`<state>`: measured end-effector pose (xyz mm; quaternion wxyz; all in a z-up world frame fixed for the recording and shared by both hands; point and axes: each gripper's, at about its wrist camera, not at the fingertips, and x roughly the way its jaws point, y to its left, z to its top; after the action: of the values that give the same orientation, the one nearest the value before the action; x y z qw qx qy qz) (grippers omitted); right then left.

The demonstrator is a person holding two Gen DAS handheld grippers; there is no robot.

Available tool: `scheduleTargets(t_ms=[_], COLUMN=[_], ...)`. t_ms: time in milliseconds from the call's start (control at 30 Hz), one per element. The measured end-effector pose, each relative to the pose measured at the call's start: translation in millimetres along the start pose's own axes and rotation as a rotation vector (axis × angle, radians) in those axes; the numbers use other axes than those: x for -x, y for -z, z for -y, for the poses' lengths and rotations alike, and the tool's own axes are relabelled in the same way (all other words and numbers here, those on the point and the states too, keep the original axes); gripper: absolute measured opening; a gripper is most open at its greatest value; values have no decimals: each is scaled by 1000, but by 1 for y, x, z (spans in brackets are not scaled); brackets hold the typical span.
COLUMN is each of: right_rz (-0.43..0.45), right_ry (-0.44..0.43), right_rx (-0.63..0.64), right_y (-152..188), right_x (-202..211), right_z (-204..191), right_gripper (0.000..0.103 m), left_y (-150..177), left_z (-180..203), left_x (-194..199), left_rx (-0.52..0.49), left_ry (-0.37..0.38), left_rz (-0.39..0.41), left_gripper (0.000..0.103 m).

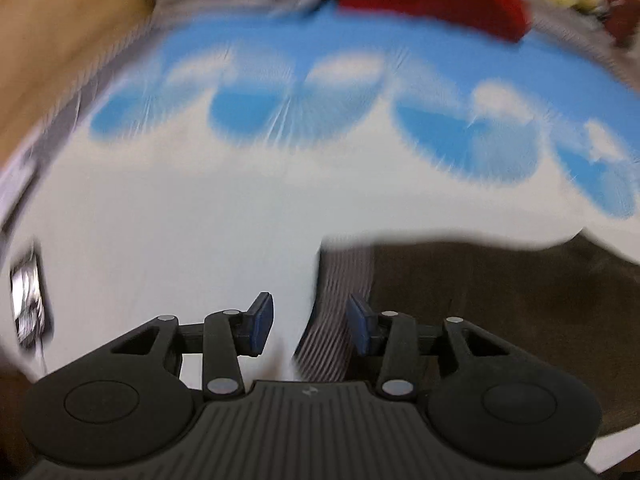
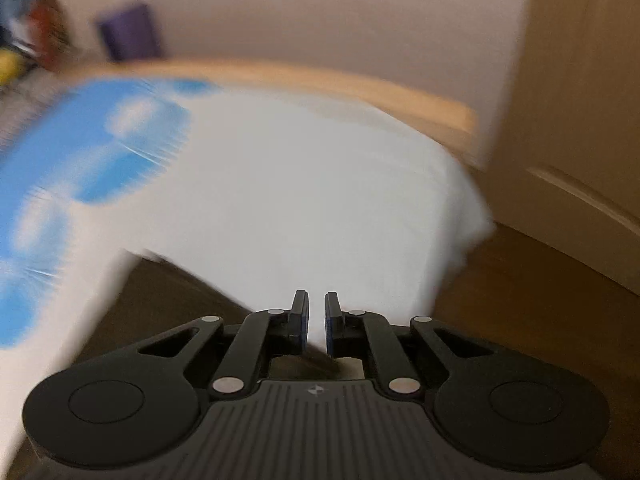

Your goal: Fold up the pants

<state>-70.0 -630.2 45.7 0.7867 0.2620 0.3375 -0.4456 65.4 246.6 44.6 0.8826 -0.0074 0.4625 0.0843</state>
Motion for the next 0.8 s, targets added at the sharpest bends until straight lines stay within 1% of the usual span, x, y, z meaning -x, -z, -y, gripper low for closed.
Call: scheduleTargets(t_ms=[33, 67, 100, 133, 167, 233, 300, 333, 367, 400, 433, 467, 600, 667, 733, 767, 800], right_rz=[19, 31, 30, 26, 22, 11, -1, -3, -7, -15, -25, -40, -128, -174, -215, -241, -271], right_ry=[-61, -139, -231, -307, -375, -485, -586, -623, -668, -709, -747, -790, -940, -990, -1022, -1034, -1043], right_rx=[25, 66, 114, 155, 198, 290, 387, 435, 500, 551, 588, 629, 805, 886, 945, 969, 992], right_y=[0, 1, 3, 7, 12, 24, 40, 48, 59, 69, 76, 86, 134, 157, 181, 194, 206], right_x=[5, 7, 10, 14, 19, 29, 40, 49, 55, 63, 71, 76, 105, 117, 132, 140, 142], right_z=[-11, -28, -47, -66, -86, -125, -166, -184, -205, -223, -235, -252, -307, -331, -349, -361, -371], right_gripper=[8, 10, 12, 12, 12, 12, 12, 12, 12, 12, 12, 12, 12, 12, 14, 20, 31], left_y=[-3, -4, -4, -3, -1, 8, 19, 25, 32, 44, 51, 54, 52, 51, 51, 51, 50], left_z=[4, 11, 18, 26, 36, 55, 63, 64, 61, 52, 50, 51, 44, 41, 41, 40, 39], left_x=[4, 6, 7, 6, 4, -5, -20, -32, -51, -64, -68, -65, -65, -64, -65, -65, -66], left_rx=[-8, -23, -53, -97, -149, -279, -362, -393, -409, -426, -471, -513, -475, -458, -444, -442, -441], left_ry=[48, 106, 146, 173, 185, 167, 148, 124, 80, 55, 47, 54, 77, 88, 97, 101, 103], left_rz=[32, 50, 58, 57, 53, 40, -10, -71, -177, -259, -275, -249, -235, -236, -238, -239, -241], left_gripper=[44, 44, 44, 44, 44, 44, 41, 41, 40, 30, 30, 30, 30, 29, 29, 29, 29])
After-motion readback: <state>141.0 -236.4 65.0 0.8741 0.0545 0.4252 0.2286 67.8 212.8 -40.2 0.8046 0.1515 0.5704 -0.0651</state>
